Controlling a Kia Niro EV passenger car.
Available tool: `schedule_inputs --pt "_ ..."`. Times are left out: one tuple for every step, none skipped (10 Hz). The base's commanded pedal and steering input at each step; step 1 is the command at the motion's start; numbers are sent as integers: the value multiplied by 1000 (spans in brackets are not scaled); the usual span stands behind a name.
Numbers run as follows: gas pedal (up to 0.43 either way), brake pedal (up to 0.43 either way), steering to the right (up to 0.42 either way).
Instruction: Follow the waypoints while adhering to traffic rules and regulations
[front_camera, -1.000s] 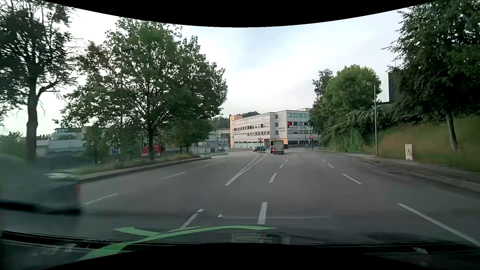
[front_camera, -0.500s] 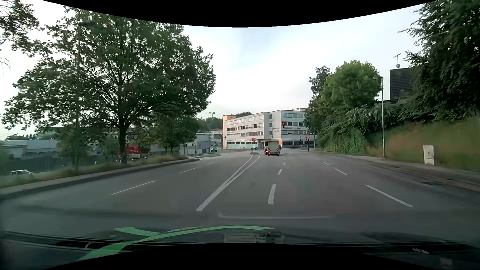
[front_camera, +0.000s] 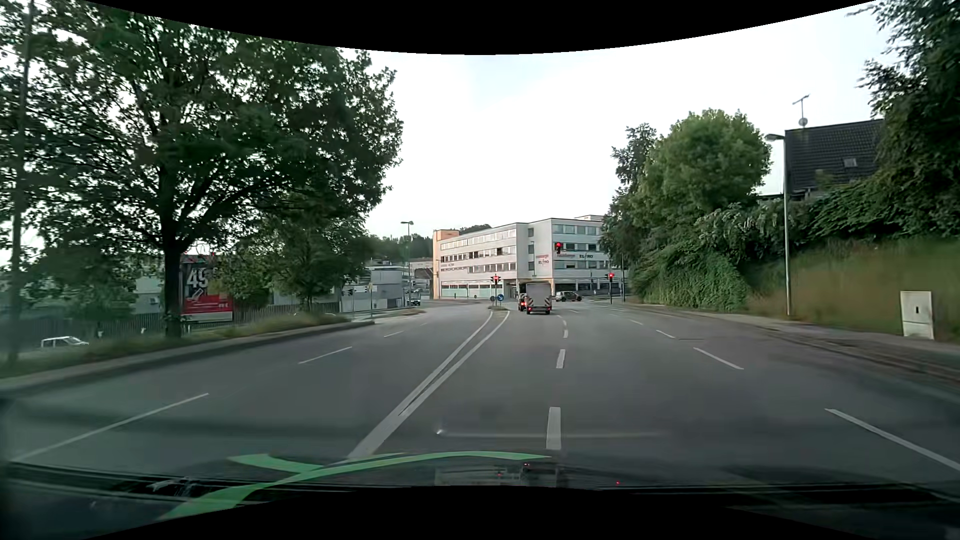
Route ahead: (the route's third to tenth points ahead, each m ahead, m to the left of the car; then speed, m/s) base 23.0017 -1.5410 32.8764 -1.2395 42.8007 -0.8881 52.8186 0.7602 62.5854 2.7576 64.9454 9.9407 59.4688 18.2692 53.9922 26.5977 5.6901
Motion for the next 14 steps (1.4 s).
schedule_inputs --pt "0 0 38" --pt "0 0 38" --pt "0 0 38" --pt "0 0 38" --pt "0 0 38" --pt "0 43 38" --pt "0 116 38" --pt "0 134 37" --pt "0 140 37" --pt "0 134 35" --pt "0 134 31" --pt "0 128 28" --pt "0 128 28" --pt "0 128 28"
